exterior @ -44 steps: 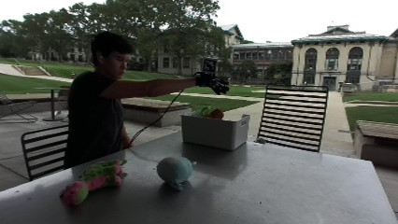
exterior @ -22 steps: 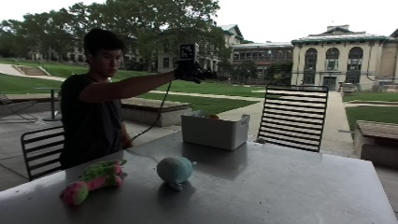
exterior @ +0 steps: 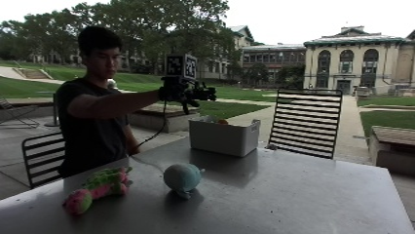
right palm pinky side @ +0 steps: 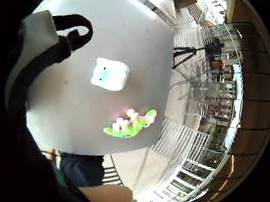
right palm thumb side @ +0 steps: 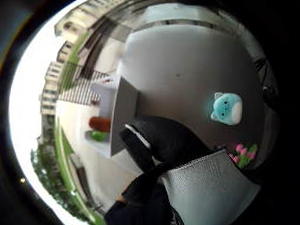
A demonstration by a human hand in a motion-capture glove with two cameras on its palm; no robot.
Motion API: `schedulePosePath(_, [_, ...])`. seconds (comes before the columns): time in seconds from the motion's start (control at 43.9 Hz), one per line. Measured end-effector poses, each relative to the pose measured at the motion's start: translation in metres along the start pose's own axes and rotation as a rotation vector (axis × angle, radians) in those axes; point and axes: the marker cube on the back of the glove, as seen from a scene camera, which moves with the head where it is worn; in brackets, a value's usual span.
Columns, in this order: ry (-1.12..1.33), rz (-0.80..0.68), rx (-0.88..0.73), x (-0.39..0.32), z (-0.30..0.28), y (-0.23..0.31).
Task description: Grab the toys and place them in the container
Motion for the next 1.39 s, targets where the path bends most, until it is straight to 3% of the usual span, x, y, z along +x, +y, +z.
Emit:
schedulePosePath(0.182, [-0.001,0.072,-0.06,0.054,0.065,-0.019])
schedulePosePath(0.433, [-0.014,0.132,-0.21,0.073,0.147,-0.02])
schedulePosePath(1.094, [0.022,0.213,-0.424,0.092,0.242,0.0])
schedulePosePath(1.208, [0.018,0.226,-0.386,0.093,0.243,0.0])
schedulePosePath(1.391, [0.103,0.228,-0.187,0.101,0.241,-0.007])
